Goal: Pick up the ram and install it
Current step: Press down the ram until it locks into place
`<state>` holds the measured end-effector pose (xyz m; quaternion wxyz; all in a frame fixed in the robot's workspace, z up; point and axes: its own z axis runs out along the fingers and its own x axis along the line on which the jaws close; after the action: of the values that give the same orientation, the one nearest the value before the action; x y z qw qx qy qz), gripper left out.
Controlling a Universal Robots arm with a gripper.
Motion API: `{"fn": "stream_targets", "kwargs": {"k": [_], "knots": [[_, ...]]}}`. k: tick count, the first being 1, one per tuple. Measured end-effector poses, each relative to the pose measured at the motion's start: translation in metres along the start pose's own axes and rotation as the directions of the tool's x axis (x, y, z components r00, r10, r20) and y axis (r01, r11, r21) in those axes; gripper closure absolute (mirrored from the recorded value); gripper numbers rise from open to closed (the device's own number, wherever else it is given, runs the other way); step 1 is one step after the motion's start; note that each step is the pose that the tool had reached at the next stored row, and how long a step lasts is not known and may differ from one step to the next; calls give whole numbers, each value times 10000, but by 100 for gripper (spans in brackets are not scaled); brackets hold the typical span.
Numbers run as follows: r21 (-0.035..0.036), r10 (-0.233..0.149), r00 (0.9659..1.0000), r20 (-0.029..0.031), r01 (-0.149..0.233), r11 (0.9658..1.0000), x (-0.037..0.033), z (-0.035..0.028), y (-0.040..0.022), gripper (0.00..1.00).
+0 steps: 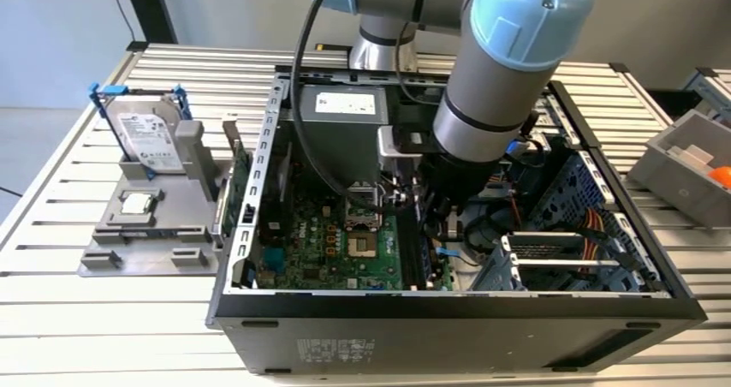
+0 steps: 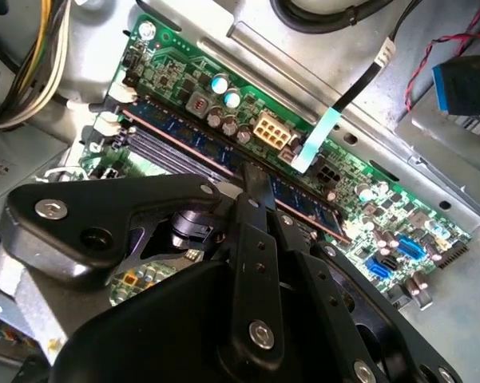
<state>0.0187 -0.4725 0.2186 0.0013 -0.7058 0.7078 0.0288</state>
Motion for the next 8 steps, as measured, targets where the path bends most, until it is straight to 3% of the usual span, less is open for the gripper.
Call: {"fn": "stream_targets", "kwargs": {"k": [3, 5, 8], "knots": [[-5, 1, 10000, -23, -1, 10000, -4, 13, -2, 100], [11, -1, 10000, 44, 1, 10000, -10, -43, 0, 100], [4, 0, 10000, 18, 0, 10000, -11, -187, 7, 100]]}}
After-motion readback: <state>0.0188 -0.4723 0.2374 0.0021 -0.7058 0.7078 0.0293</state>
